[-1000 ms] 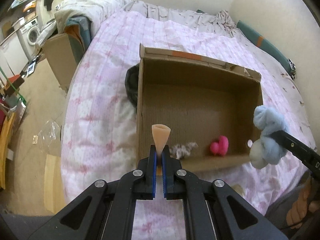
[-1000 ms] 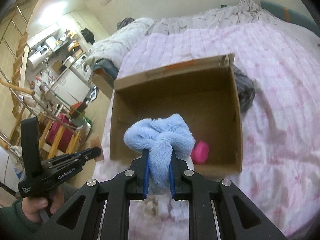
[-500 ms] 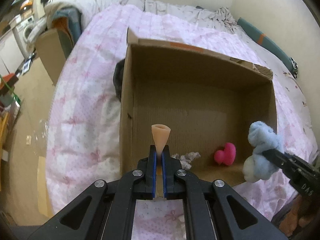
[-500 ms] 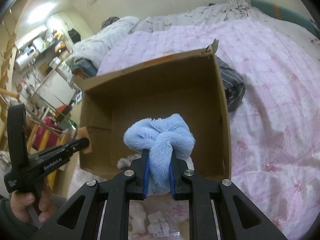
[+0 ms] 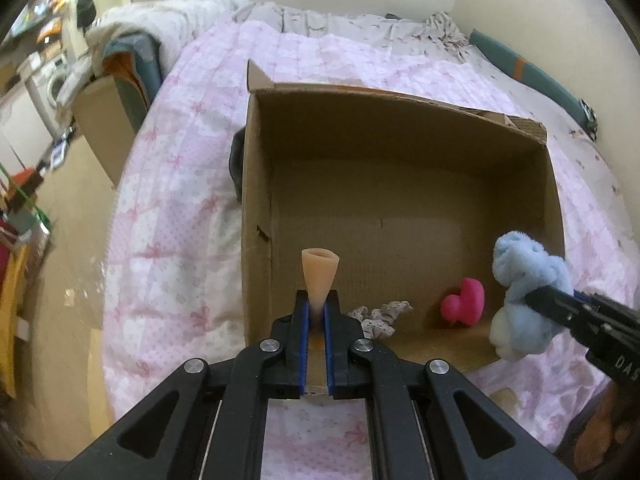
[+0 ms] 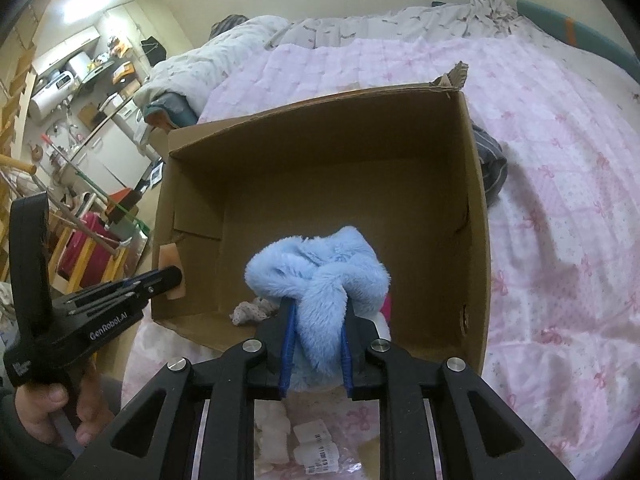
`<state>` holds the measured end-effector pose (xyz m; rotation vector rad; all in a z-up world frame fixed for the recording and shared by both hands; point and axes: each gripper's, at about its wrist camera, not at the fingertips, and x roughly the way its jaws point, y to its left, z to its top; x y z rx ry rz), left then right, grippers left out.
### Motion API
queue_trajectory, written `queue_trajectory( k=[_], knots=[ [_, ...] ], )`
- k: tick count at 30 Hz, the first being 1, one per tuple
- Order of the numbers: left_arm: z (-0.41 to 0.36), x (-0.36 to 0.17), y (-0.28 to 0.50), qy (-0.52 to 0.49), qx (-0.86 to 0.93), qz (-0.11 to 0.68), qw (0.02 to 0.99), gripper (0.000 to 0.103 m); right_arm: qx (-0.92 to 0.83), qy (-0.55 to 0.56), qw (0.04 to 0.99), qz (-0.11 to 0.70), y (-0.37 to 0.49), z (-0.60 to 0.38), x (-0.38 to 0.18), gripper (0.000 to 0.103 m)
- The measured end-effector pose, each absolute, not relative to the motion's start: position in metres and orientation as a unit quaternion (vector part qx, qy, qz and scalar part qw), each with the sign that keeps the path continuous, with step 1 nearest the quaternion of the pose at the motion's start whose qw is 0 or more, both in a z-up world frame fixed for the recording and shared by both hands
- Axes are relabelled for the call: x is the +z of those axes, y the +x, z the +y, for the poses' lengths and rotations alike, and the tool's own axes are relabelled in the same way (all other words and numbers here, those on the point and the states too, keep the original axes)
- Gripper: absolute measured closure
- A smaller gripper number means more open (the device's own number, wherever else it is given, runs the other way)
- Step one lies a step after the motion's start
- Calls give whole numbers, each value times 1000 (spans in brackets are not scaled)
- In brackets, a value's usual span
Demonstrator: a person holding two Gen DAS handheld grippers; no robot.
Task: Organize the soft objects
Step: 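Carry the sock bundle into the box with the right tool while the left tool drops the tan item there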
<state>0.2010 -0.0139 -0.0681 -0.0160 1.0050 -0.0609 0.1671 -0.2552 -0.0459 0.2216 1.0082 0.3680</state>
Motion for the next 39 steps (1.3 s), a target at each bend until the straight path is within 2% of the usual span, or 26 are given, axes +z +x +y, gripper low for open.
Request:
queue_trajectory(
  k=[10, 14, 15, 16, 17, 18, 20, 23, 39],
  knots=[
    [-12, -61, 200, 2, -25, 464, 885, 96, 174, 105, 854, 478, 168, -255, -46, 81],
    [-10, -62, 201, -14, -31, 471, 881, 81, 170, 115, 853, 480, 169, -258, -47, 73],
    [-9, -62, 201, -22, -33, 472, 881, 74, 169, 118, 853, 480, 169, -259, -47, 69],
    [-8, -62, 201, -29, -35, 473, 880, 68, 169, 121, 853, 478, 169, -259, -47, 64],
    [-7, -61, 201, -32, -34, 473, 880, 54, 170, 123, 854, 476, 169, -259, -46, 48],
    [-7, -60, 201, -33, -34, 472, 880, 45, 172, 125, 856, 472, 169, -259, -45, 34],
    [-7, -57, 199, -38, -38, 466, 883, 40, 170, 129, 861, 461, 167, -259, -41, 31],
    [-7, -53, 199, -28, -26, 457, 888, 37, 164, 129, 865, 457, 166, -262, -40, 26],
    [-3, -44, 192, -21, -11, 447, 894, 37, 145, 142, 859, 469, 167, -271, -45, 25]
  ],
)
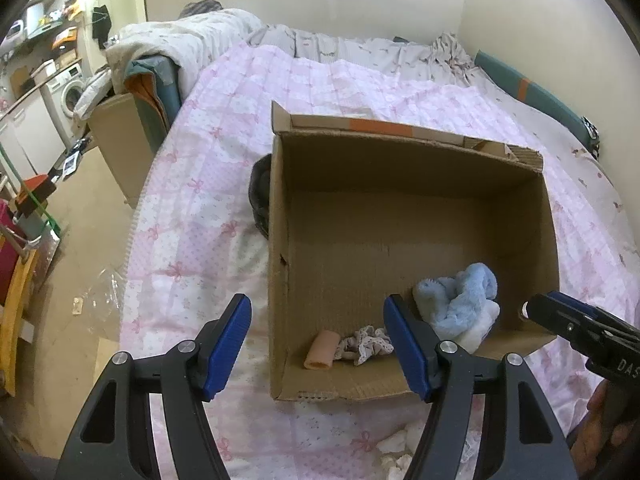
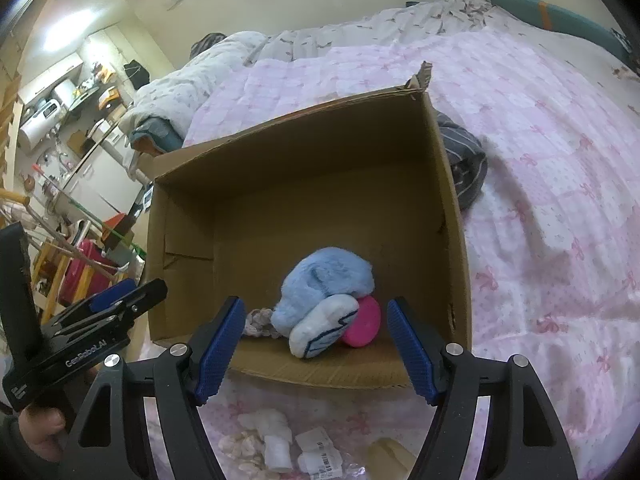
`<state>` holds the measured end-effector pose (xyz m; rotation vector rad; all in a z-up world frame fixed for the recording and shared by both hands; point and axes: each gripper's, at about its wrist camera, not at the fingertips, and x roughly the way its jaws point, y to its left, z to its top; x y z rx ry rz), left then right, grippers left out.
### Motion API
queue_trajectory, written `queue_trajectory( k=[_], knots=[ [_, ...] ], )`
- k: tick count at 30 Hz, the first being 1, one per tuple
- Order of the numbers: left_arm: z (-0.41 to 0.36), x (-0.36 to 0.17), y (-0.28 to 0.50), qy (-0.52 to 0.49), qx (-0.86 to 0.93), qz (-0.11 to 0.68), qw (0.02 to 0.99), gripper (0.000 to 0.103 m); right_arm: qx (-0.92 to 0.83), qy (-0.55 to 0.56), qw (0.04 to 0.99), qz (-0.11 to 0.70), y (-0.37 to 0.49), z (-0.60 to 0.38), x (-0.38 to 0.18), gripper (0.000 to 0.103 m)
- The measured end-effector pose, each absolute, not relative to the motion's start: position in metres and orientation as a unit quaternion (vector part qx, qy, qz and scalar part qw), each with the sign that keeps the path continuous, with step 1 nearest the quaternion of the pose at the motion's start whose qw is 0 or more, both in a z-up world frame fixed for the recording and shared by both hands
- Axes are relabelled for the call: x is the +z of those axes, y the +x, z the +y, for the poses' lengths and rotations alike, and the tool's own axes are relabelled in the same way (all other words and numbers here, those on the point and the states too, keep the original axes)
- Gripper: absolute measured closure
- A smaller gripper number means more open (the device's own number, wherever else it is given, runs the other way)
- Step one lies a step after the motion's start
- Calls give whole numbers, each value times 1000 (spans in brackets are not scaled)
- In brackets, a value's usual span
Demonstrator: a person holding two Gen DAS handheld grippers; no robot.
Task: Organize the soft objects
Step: 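Carry the sock bundle into the box with the right tool while the left tool drops the tan item there, then withdraw both tools from the box toward the remaining items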
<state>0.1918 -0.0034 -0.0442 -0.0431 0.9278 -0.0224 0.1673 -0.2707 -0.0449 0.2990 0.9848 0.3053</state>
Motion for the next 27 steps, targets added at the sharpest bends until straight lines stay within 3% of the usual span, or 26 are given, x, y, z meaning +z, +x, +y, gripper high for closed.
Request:
queue_trajectory(
  k=[27],
  knots=[
    [5, -33, 127, -28, 6, 458, 889, 37, 121, 126, 876, 449, 112, -293, -17, 25]
  ],
)
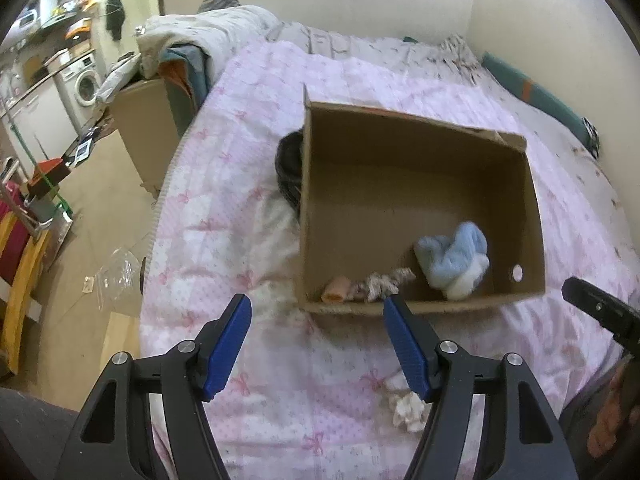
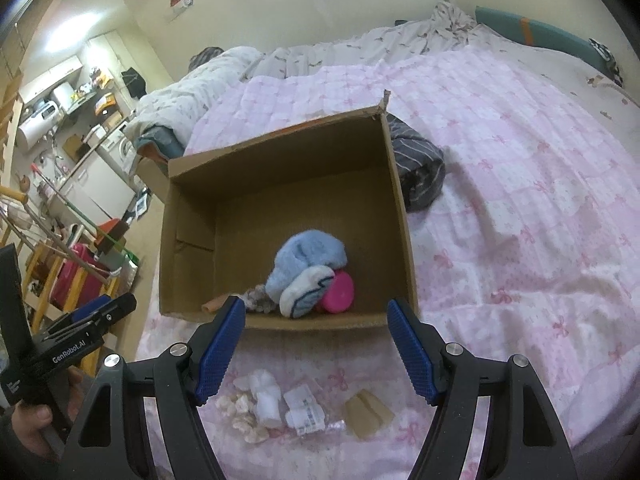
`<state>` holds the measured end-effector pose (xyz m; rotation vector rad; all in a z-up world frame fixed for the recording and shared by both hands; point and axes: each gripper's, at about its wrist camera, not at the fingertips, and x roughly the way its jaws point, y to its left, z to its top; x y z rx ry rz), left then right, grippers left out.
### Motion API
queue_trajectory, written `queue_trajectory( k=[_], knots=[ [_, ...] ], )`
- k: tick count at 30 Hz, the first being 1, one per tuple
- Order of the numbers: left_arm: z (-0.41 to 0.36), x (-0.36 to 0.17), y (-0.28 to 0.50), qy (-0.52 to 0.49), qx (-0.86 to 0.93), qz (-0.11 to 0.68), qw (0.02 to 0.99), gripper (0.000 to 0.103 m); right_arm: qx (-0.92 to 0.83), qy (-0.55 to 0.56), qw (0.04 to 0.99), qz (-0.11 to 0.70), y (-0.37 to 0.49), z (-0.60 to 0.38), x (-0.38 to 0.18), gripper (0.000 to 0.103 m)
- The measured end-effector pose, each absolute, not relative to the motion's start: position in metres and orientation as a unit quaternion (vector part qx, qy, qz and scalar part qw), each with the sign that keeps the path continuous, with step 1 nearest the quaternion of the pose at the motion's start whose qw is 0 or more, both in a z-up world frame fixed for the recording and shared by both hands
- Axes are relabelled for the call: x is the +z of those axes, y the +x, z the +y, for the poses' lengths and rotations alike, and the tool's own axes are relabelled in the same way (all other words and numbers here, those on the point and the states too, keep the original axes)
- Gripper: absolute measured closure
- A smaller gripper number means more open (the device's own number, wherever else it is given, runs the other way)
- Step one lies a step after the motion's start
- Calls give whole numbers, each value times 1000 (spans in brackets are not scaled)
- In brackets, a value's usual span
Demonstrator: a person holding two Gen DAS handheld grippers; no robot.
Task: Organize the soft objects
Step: 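Withdraw both tools from the box toward the remaining items, then grasp the white crumpled cloth with the left tool and lift it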
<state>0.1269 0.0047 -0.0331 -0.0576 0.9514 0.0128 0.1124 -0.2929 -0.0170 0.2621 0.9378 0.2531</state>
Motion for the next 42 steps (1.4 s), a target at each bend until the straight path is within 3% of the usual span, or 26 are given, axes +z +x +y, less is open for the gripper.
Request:
queue_trajectory(
  k=[17, 29, 31, 32, 34, 35, 36, 42],
  knots=[
    [15, -85, 135, -112, 9, 558, 822, 37, 88, 146, 833, 526, 96, -307, -49, 25],
    [-50, -144, 128, -113, -136, 663, 727, 39, 77, 150, 815, 554, 110, -300, -69, 25],
    [-56, -159, 128, -124, -151, 686, 701, 48, 75, 147, 814, 556, 111, -299, -71, 25],
    [-57, -164, 128, -123, -147, 688, 700, 59, 73, 145, 814, 558, 112, -299, -72, 25],
    [-57, -167, 130, -119, -142, 687, 703, 66, 69, 143, 812, 562, 113, -298, -74, 25],
    [-57, -168, 131, -123, -144, 685, 703, 73, 68, 144, 811, 564, 113, -298, -75, 25],
    [-57, -167, 131, -130, -148, 684, 703, 87, 66, 144, 810, 565, 114, -298, -76, 25],
    [-46, -155, 131, -153, -154, 680, 701, 93, 60, 138, 807, 571, 117, -297, -81, 25]
  ],
)
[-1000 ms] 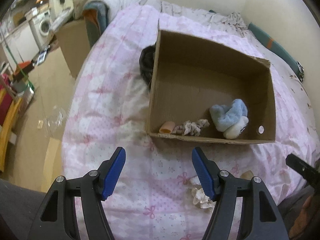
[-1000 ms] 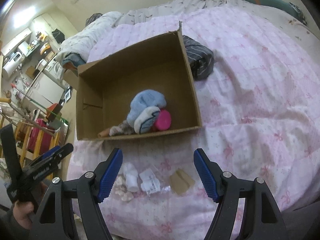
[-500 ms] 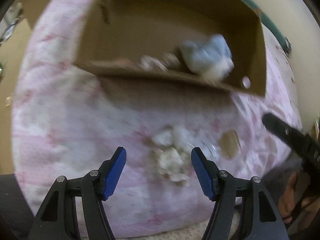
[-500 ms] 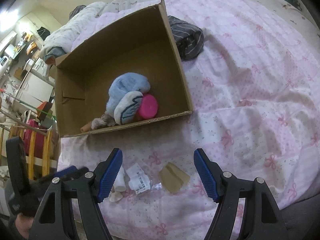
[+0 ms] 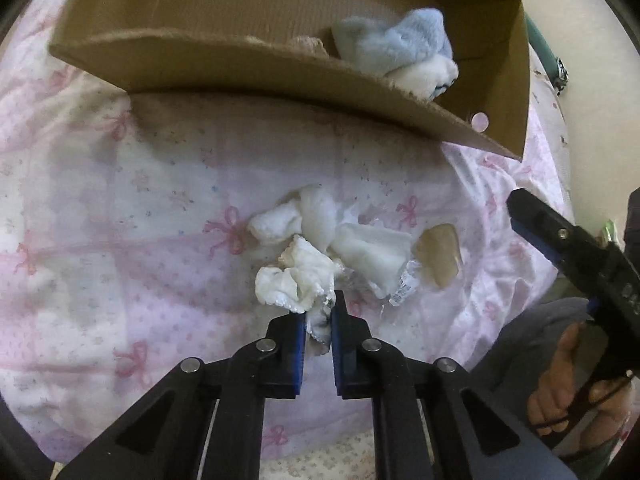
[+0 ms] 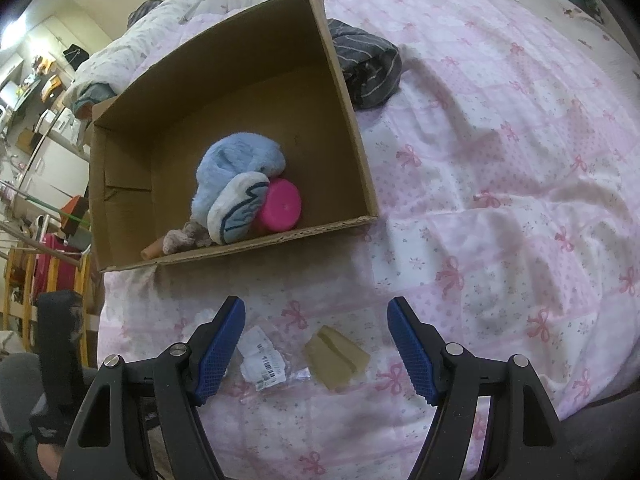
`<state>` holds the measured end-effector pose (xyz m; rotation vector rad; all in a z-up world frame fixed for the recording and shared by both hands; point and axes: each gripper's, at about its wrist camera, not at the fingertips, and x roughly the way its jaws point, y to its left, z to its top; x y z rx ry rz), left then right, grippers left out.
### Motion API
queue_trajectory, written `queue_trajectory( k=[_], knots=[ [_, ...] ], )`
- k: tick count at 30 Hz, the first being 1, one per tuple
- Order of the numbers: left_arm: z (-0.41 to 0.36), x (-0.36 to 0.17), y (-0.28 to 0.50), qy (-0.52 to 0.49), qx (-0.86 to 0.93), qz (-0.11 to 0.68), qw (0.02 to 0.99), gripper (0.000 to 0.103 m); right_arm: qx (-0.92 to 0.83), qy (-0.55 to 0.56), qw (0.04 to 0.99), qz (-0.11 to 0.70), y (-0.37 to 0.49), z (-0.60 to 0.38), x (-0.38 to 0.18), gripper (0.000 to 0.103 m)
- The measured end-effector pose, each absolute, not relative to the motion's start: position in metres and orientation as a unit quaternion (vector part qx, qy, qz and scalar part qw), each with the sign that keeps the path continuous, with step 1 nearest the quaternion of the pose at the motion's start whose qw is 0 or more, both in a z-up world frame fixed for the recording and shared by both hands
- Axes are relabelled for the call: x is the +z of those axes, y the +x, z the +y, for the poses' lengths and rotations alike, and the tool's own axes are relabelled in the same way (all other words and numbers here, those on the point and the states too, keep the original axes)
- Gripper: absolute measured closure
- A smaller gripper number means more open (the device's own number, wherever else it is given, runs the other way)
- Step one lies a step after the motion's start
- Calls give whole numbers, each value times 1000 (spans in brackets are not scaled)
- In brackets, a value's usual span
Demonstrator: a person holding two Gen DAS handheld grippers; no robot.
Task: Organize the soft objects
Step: 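Grasp the white crumpled cloth with the left tool and lift it, then grasp the clear plastic piece with the right tool while the left tool holds the white cloth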
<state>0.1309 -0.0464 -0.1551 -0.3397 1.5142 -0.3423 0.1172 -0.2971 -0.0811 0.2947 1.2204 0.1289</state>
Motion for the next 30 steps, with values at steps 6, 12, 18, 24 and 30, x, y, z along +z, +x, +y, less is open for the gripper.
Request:
queue_trajectory(
  k=[6, 12, 18, 24, 30],
  knots=[
    [-33, -125, 126, -121, -123, 669, 723, 93, 57, 148, 804, 573, 118, -302, -83, 25],
    [-9, -81, 128, -91, -86, 637, 761, 93, 68, 174, 790, 584, 118, -309, -88, 25],
    [12, -64, 132, -84, -59, 613, 783, 93, 124, 215, 768, 590, 117, -307, -91, 25],
    [17, -94, 129, -58, -18, 613, 788, 93, 96, 179, 732, 650, 121, -298, -123, 25],
    [7, -93, 131, -52, -35, 603, 795, 93, 73, 130, 718, 680, 122, -291, -144, 25]
  ],
)
